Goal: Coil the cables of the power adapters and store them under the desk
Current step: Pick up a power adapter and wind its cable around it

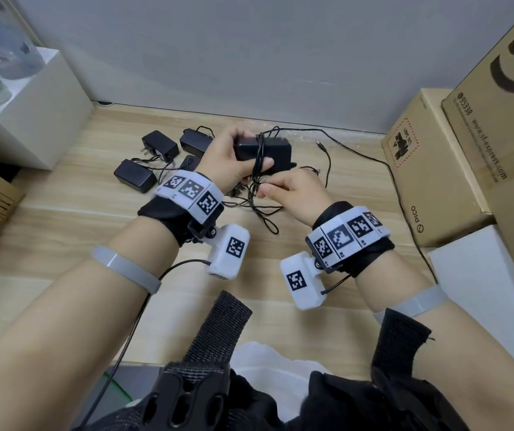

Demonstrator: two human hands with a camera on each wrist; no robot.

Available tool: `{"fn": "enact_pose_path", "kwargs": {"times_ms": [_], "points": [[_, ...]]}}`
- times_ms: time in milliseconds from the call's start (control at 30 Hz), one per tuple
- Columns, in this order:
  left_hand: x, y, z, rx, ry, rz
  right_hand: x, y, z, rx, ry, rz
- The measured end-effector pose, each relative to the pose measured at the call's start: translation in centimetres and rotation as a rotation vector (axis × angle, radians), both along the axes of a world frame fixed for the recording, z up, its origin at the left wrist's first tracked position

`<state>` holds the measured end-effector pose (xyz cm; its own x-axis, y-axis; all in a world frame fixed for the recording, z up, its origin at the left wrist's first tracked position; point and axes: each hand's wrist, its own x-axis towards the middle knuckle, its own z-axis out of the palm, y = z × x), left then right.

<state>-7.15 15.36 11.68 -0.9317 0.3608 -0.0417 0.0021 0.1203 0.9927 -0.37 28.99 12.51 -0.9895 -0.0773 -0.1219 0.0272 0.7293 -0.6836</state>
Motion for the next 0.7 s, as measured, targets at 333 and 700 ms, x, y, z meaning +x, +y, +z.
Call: {"fn": "enact_pose_path", "kwargs": {"times_ms": [333, 700], "points": [[-0.2, -1.4, -1.1, -0.442, -0.04, -0.386, -0.7, 0.4, 0.9, 0.03, 0.115, -0.169], [0.5, -2.1, -0.4, 0.241, -0.324, -0.423, -1.0, 1.8, -0.9, -0.138, 0.1, -0.322]]}}
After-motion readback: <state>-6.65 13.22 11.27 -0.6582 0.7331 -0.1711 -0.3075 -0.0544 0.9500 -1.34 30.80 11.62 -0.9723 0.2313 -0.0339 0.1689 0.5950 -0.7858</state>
